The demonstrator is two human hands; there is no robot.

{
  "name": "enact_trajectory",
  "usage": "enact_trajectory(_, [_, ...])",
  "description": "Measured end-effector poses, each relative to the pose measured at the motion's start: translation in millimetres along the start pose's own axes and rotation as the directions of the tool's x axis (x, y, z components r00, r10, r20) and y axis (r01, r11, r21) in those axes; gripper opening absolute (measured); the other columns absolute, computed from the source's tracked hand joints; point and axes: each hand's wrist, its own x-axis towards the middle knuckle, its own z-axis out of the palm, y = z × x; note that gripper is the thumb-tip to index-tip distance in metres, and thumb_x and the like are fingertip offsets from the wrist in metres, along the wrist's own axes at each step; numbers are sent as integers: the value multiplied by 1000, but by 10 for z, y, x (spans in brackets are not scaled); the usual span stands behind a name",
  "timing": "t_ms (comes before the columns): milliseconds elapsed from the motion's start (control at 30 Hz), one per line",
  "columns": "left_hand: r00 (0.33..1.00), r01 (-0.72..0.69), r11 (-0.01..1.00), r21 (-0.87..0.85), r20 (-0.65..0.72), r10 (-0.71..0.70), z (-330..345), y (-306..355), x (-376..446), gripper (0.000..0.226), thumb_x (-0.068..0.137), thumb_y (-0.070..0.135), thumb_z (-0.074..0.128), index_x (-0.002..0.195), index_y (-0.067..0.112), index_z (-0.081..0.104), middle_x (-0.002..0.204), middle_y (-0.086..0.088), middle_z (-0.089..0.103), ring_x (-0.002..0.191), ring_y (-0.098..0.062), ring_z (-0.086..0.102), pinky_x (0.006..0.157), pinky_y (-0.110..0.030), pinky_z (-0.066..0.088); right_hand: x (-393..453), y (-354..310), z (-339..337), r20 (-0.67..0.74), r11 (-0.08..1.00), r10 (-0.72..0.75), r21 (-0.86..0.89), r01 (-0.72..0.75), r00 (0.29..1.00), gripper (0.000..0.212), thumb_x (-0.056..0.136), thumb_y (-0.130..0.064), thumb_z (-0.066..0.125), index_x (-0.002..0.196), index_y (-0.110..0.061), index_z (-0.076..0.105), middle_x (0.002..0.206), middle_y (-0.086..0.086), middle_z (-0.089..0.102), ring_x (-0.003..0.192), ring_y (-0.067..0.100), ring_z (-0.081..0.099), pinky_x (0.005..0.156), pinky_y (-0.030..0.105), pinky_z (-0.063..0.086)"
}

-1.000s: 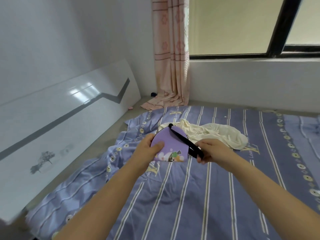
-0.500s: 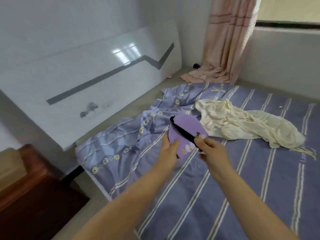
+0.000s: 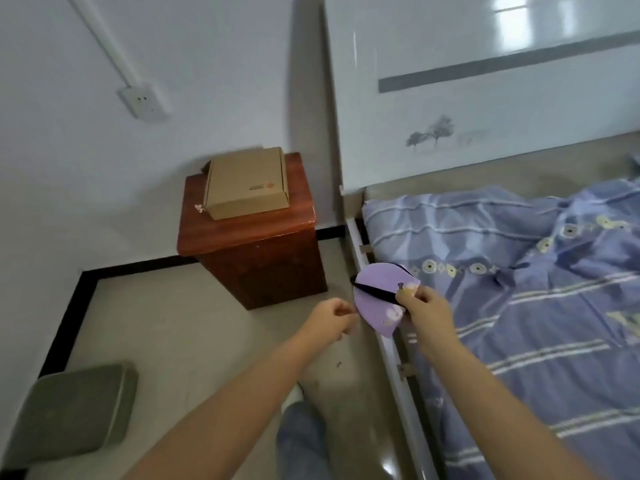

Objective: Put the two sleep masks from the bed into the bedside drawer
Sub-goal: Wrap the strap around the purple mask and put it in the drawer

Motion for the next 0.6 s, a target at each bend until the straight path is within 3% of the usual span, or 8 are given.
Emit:
enact_trajectory(100, [988,108,990,-94,-100,-118,-831,-513,537,15,91,5,48,78,12,53,63,5,49,53,-5,45,43,-11,36,552,96,946,41,994,18,-109,-14,999,25,83,-13,57,61,-9,47,60,6,42,60,17,39,57,29,36])
enact_trajectory(167, [957,211,963,-169,-167,-239,-1328,-844,867,34,92,2,44,62,17,44,59,0,45,51,-8,41,42,-14,34,870,234,1507,94,985,111,-139,-97,989,13,84,-12,56,78,0,57,71,12,52,68,22,48,63,32,42])
enact_trajectory(233, [914,282,931,-230,-231,-334,-1739,-1137,1163,40,93,2,41,57,19,41,57,-4,45,51,-10,39,44,-18,31,1153,379,1976,117,967,195,-191,-171,974,14,84,-12,57,87,1,58,78,14,56,68,22,52,58,27,46])
enact_trajectory(300, [869,329,906,-265,-291,-401,-2036,-1413,1452,35,93,4,42,60,16,47,67,-16,57,58,-19,47,53,-24,38,1400,505,2350,77,951,235,-226,-212,969,10,85,-15,56,85,-4,57,72,8,54,61,17,48,47,21,44])
enact_trajectory(400, [820,344,880,-329,-351,-452,-2267,-1720,1844,19,92,8,45,78,8,59,92,-28,58,66,-23,54,57,-16,46,1793,647,2730,58,939,230,-274,-206,972,7,87,-16,53,85,-10,56,72,2,51,62,12,44,56,25,39])
enact_trajectory(433, [830,326,864,-384,-321,-456,-2284,-1773,1960,13,92,8,47,90,7,60,98,-28,57,70,-19,53,57,-14,44,1897,671,2807,93,935,236,-292,-200,967,6,87,-14,52,83,-13,56,71,1,51,62,12,43,57,24,37])
enact_trajectory(500, [884,291,802,-521,-174,-434,-2264,-1848,2138,30,93,12,49,120,1,50,119,-25,54,86,-16,51,63,-20,44,2044,733,2910,210,934,257,-304,-187,943,14,87,-9,51,79,-18,58,66,0,49,60,13,42,53,24,34])
enact_trajectory(600, [931,315,745,-587,40,-363,-2178,-1896,2227,40,91,11,53,128,2,41,111,-9,52,77,-8,55,56,-18,49,2136,804,2990,327,924,270,-352,-148,906,16,86,-9,51,81,-18,63,64,-1,49,56,10,45,46,20,37])
